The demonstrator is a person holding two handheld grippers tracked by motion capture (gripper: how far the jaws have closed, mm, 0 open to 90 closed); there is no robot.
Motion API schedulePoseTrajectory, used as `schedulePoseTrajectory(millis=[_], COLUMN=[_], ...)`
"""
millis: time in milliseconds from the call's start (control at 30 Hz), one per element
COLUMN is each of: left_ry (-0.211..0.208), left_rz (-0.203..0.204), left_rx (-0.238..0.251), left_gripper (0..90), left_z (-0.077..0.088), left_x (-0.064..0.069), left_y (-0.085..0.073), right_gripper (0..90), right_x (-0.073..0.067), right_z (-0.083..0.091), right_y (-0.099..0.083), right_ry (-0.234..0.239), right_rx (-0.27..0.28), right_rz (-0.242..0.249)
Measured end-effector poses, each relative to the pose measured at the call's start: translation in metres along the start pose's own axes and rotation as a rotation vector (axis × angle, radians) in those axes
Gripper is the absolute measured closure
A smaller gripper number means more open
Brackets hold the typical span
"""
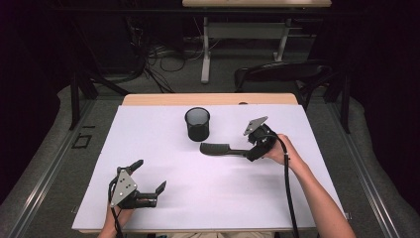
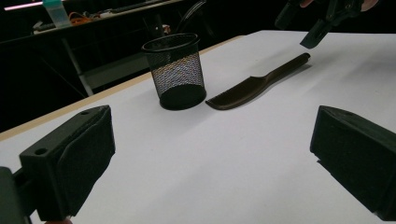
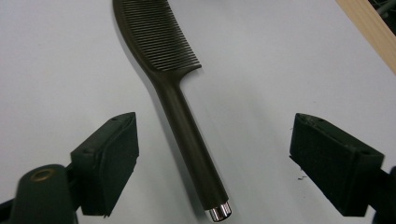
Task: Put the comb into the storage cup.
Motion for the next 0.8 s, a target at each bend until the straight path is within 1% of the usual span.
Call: schedulePoseTrajectory(millis=[67,133,200,267,300,400,433,467,500,633,700,733,767,800], left_ry=[0.000,0.002,0.002,0.002,0.002,0.002,0.001,0.000,-0.001,-0.002,0.000,0.000,0.001,0.000], left_rz=[-0.002,-0.002,-0.001,-0.003,-0.003,-0.002,-0.002,-0.002,-0.003,-0.002,-0.002,-0.001,-0.001,-0.001], left_rx=[0.001,0.002,0.002,0.002,0.002,0.002,0.003,0.003,0.003,0.003,0.003,0.004,0.004,0.004], left_gripper=[0.1,0.1,0.1,0.1,0.1,0.1,0.1,0.1,0.1,0.1,0.1,0.1,0.1,0.1], left_z=[0.000,0.001,0.001,0.001,0.001,0.001,0.001,0.001,0.000,0.000,0.000,0.000,0.001,0.001], left_x=[0.000,0.000,0.000,0.000,0.000,0.000,0.000,0.000,0.000,0.000,0.000,0.000,0.000,0.000], left_y=[0.000,0.000,0.000,0.001,0.001,0.000,0.000,0.001,0.000,0.000,0.000,0.000,0.000,0.000], right_gripper=[10.1,6.2,3.4,1.4,0.0,0.0,0.0,0.0,0.0,0.0,0.0,0.0,0.0,0.0], right_x=[-0.001,-0.003,-0.003,-0.005,-0.005,-0.007,-0.007,-0.008,-0.009,-0.013,-0.015,-0.015,-0.017,-0.016], right_z=[0.002,0.003,0.003,0.004,0.002,0.000,-0.002,-0.004,-0.005,-0.011,-0.014,-0.015,-0.017,-0.020], right_y=[0.002,0.005,0.007,0.009,0.011,0.012,0.013,0.015,0.016,0.021,0.024,0.024,0.025,0.027], right_ry=[0.003,0.013,0.011,0.018,0.024,0.018,0.033,0.032,0.033,0.059,0.065,0.070,0.077,0.087], right_rx=[-0.007,-0.022,-0.031,-0.044,-0.047,-0.060,-0.067,-0.068,-0.080,-0.098,-0.121,-0.118,-0.123,-0.126], right_rz=[0.020,0.028,0.052,0.058,0.086,0.085,0.095,0.107,0.115,0.157,0.183,0.192,0.188,0.201])
Point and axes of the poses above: each handheld gripper's, and its own axes: z roughly backward along the jaws, y roughly out of its top, x roughly to its right, the point moved 2 cm from there along -z, roughly forward along the jaws, and after that the axes turned 2 degrees about -y, right-handed, at the moved point
